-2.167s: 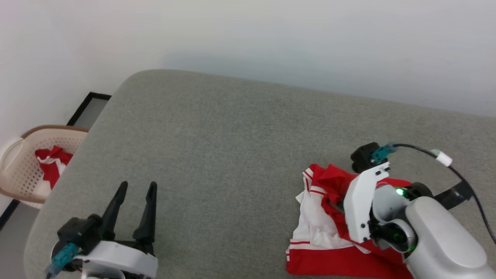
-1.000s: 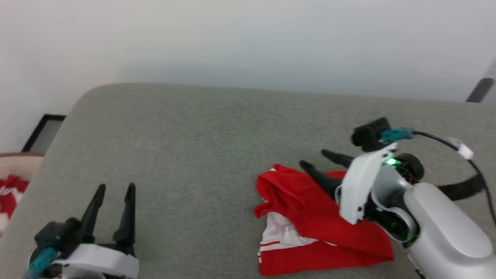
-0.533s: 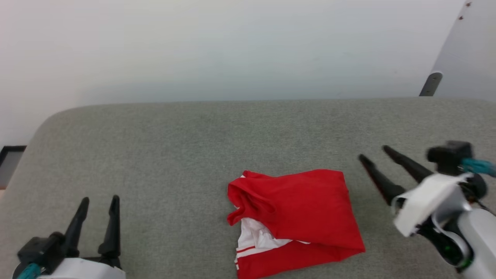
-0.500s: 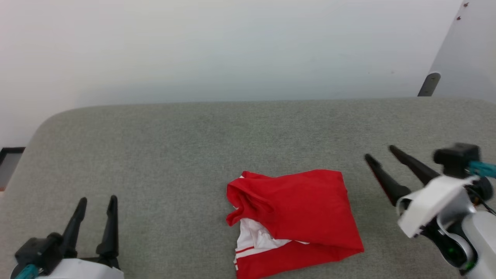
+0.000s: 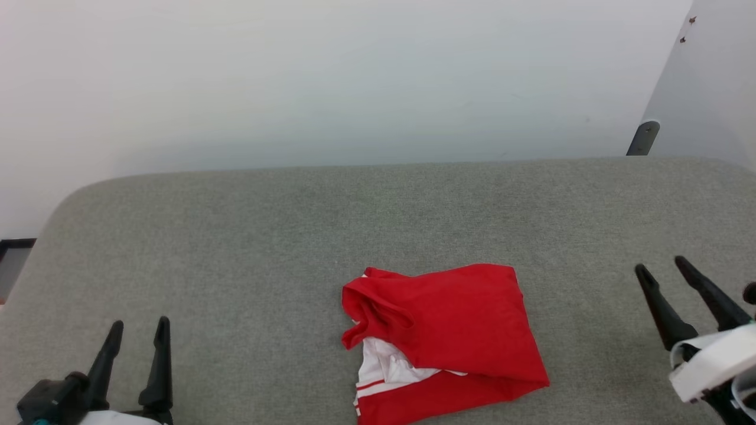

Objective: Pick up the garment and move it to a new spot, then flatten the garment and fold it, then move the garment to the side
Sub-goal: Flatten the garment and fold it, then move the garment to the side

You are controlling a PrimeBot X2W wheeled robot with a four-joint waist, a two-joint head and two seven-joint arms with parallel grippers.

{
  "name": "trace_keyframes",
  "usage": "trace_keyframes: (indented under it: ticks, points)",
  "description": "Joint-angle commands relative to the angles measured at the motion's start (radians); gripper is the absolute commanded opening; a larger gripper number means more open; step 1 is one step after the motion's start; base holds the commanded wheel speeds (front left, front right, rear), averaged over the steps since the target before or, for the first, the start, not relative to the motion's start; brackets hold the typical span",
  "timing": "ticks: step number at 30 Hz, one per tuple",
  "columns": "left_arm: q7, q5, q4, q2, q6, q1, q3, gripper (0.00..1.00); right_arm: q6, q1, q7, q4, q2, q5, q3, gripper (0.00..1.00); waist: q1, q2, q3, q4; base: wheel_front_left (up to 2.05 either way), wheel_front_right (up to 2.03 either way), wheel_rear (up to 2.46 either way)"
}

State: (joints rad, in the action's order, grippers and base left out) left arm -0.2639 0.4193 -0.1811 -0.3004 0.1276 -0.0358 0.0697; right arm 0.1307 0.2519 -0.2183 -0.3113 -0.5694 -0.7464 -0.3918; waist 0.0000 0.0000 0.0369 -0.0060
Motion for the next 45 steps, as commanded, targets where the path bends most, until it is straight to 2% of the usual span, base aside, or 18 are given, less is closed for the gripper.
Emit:
trace_keyframes:
  ticks: [1, 12, 29, 37, 45]
  points:
    - [0.001, -0.005, -0.003, -0.004, 0.002, -0.010, 0.002, 1.00, 0.000, -0.021, -0.013, -0.006, -0.011, 0.011, 0.017, 1.00, 0.0000, 0.0000, 0.004, 0.001, 0.00, 0.00, 0.00]
    - [0.002, 0.002, -0.029, -0.020, 0.002, -0.019, -0.010, 1.00, 0.000, -0.099, -0.039, 0.000, -0.017, 0.005, 0.086, 1.00, 0.0000, 0.0000, 0.019, 0.004, 0.00, 0.00, 0.00]
    - [0.015, 0.017, -0.044, -0.026, -0.003, -0.016, -0.032, 1.00, 0.000, -0.164, -0.044, 0.039, 0.007, 0.036, 0.155, 1.00, 0.0000, 0.0000, 0.020, 0.013, 0.00, 0.00, 0.00]
    - [0.023, 0.019, -0.037, -0.028, -0.009, -0.013, -0.044, 1.00, 0.000, -0.182, -0.018, 0.058, 0.022, 0.061, 0.178, 1.00, 0.0000, 0.0000, 0.018, 0.031, 0.00, 0.00, 0.00]
    - [0.028, 0.024, -0.016, -0.032, -0.015, -0.008, -0.048, 1.00, 0.000, -0.167, 0.051, 0.090, 0.049, 0.084, 0.154, 1.00, 0.0000, 0.0000, 0.009, 0.069, 0.00, 0.00, 0.00]
